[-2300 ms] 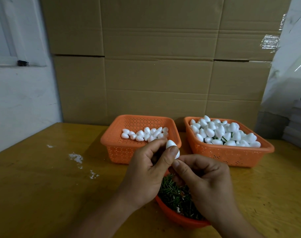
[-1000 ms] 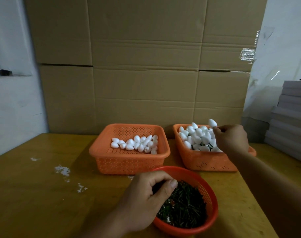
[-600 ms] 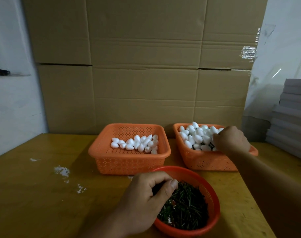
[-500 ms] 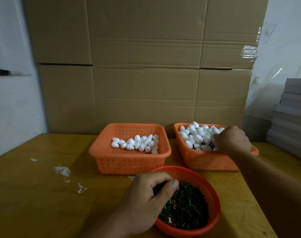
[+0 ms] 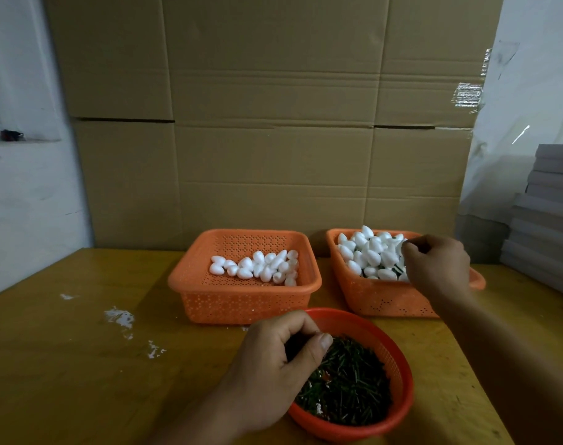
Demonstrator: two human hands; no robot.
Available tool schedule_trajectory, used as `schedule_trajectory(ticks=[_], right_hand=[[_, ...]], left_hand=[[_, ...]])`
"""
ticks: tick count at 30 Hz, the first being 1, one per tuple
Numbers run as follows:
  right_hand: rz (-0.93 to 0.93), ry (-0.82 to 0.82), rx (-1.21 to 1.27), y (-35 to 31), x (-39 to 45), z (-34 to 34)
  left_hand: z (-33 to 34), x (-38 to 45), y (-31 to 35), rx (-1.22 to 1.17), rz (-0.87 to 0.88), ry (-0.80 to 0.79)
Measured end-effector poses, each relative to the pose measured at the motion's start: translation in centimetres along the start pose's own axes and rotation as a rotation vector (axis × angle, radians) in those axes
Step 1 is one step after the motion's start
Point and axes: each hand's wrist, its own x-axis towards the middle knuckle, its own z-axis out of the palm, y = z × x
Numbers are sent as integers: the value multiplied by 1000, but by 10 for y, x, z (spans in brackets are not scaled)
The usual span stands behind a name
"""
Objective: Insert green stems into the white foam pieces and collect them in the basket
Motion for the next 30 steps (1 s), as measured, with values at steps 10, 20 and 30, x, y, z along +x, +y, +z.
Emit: schedule_trajectory(ticks=[10, 20, 30], right_hand=[[-31, -172, 323, -29, -74, -23], [-164, -341, 199, -15, -101, -7], [-246, -373, 137, -13, -107, -7]], left_hand=[[-12, 7, -5, 104, -10, 175], [-51, 65, -13, 288, -187, 259], [-66, 161, -63, 757, -415, -293]])
